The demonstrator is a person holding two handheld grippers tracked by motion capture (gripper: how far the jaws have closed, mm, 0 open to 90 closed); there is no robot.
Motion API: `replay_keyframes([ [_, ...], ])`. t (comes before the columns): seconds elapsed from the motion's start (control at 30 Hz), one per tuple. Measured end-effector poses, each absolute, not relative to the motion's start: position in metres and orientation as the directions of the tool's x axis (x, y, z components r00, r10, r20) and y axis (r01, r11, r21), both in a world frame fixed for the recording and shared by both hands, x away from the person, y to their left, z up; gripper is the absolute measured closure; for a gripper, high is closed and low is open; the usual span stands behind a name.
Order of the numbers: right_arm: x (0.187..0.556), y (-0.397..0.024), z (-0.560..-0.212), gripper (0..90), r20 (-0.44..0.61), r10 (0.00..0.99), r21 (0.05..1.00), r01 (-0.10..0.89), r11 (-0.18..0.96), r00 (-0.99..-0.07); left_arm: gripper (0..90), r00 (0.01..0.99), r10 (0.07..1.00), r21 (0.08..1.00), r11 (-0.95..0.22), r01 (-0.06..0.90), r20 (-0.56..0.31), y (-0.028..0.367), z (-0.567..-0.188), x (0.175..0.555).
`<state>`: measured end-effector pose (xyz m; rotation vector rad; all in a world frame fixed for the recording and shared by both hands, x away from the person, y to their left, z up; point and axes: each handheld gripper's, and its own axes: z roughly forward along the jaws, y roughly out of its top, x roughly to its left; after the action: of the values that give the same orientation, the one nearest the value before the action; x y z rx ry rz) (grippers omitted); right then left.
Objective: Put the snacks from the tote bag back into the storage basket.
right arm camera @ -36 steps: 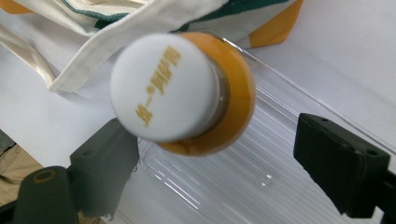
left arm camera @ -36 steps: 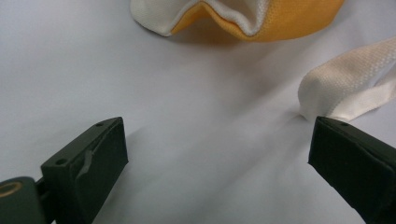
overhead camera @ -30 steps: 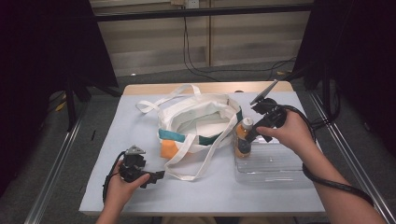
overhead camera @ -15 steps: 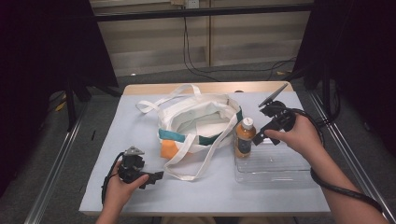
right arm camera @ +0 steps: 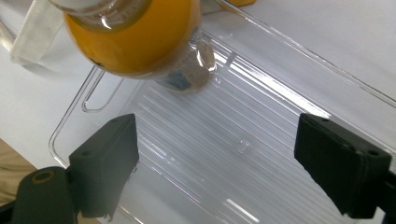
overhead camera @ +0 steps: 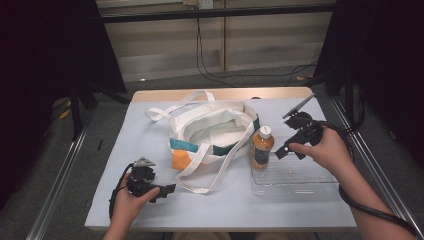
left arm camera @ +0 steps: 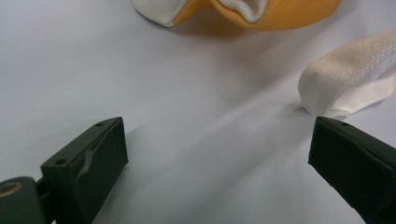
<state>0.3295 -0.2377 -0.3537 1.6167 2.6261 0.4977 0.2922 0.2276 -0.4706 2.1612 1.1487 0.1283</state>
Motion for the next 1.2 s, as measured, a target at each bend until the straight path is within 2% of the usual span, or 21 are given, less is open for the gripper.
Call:
replay_keyframes([
  [0.73, 0.312, -0.262, -0.359, 13.9, 0.16, 0.885, 0.298, 0.876, 0.38, -0.438, 4.3, 0.6, 0.77, 0.602, -0.378, 0.704, -0.219, 0.224, -0.472, 0.291],
  [1.2, 0.299, -0.271, -0.364, 13.9, 0.161, 0.885, 0.355, 0.862, 0.361, -0.437, 4.2, 0.613, 0.762, 0.599, -0.395, 0.696, -0.21, 0.225, -0.47, 0.291],
])
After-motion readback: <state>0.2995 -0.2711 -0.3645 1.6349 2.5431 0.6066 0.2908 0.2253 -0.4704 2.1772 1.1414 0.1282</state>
